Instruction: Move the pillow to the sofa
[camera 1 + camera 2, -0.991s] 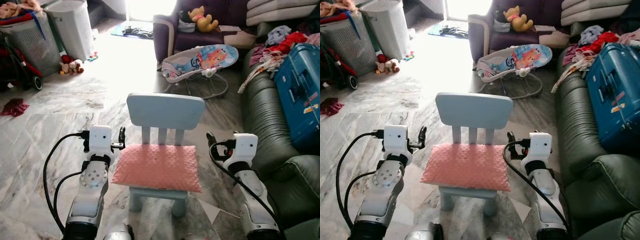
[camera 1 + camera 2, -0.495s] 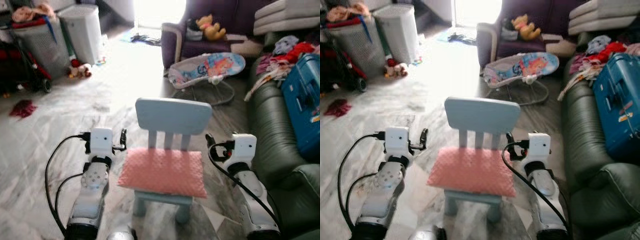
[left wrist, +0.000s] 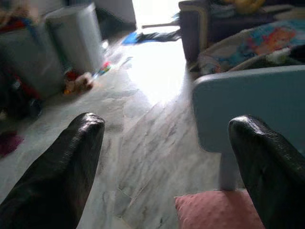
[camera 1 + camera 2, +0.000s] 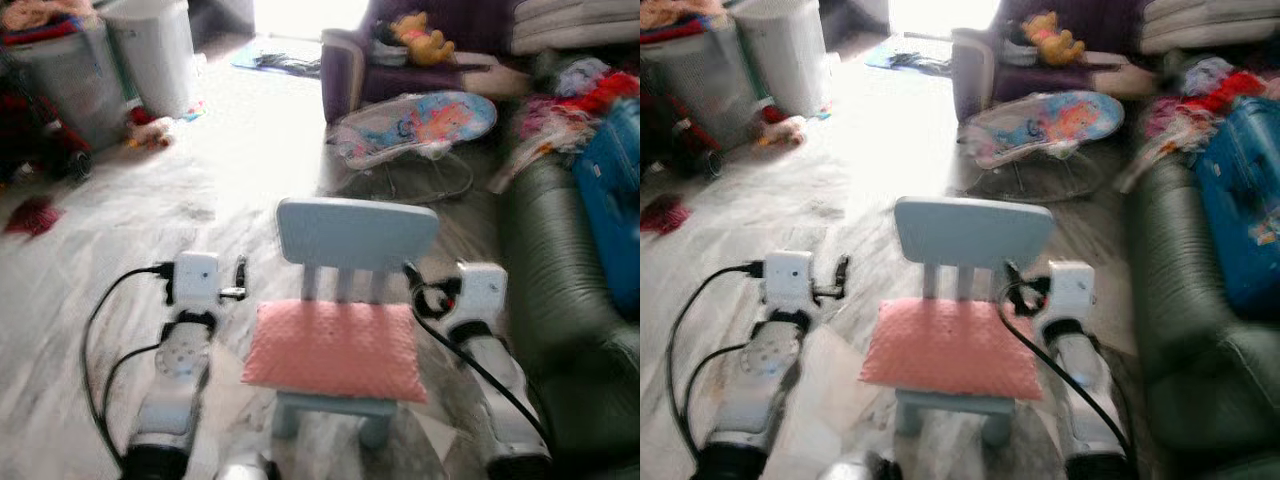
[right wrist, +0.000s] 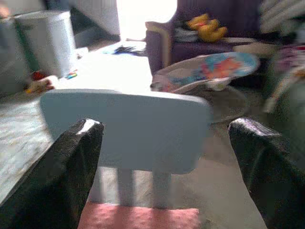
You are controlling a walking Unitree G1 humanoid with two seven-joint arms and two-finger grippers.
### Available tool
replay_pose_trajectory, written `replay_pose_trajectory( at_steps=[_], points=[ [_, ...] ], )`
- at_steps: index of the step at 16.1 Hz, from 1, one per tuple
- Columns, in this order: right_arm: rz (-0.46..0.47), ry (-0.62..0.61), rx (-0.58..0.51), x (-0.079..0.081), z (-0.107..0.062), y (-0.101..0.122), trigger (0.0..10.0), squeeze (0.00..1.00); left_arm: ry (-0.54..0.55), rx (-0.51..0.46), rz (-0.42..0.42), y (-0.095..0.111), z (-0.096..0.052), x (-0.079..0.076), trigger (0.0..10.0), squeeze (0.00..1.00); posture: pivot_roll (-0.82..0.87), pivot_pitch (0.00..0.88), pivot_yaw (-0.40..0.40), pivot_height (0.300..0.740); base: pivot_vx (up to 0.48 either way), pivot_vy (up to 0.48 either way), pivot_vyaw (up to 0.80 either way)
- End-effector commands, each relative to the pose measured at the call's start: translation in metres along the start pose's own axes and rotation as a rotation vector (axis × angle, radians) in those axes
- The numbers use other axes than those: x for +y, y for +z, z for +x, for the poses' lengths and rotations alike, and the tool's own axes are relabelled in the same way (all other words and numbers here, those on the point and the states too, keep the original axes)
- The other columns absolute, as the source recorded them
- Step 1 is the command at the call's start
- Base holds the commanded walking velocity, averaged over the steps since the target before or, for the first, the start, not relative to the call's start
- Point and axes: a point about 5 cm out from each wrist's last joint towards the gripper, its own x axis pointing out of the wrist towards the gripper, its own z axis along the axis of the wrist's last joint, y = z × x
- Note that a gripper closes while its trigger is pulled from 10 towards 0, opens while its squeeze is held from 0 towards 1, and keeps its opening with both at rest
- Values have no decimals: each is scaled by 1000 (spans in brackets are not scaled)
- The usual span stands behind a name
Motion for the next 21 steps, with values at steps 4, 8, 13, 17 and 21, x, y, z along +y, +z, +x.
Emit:
replay_pose_trajectory(
  at_steps=[4,8,13,17,21],
  points=[
    [-6,-29,18,-9,-2,-3,10000,0,-26,4,-8,0,-1,-9,10000,0,-20,0,2,740,216,0,-533],
    [-5,-25,25,-8,-2,-4,10000,0,-43,-6,-2,0,-1,-10,10000,0,-19,0,0,740,144,0,0],
    [-10,-28,23,-9,-3,-4,10000,0,-49,3,-10,0,-1,-11,10000,0,-21,0,2,740,344,0,-403],
    [-10,-24,27,-9,-3,-5,10000,0,-32,13,-18,-1,-2,-10,10000,0,-20,0,0,740,0,0,0],
    [1,-11,27,-7,-5,-6,10000,0,-36,10,-23,-1,-3,-11,10000,0,-20,0,1,740,0,0,0]
  ],
)
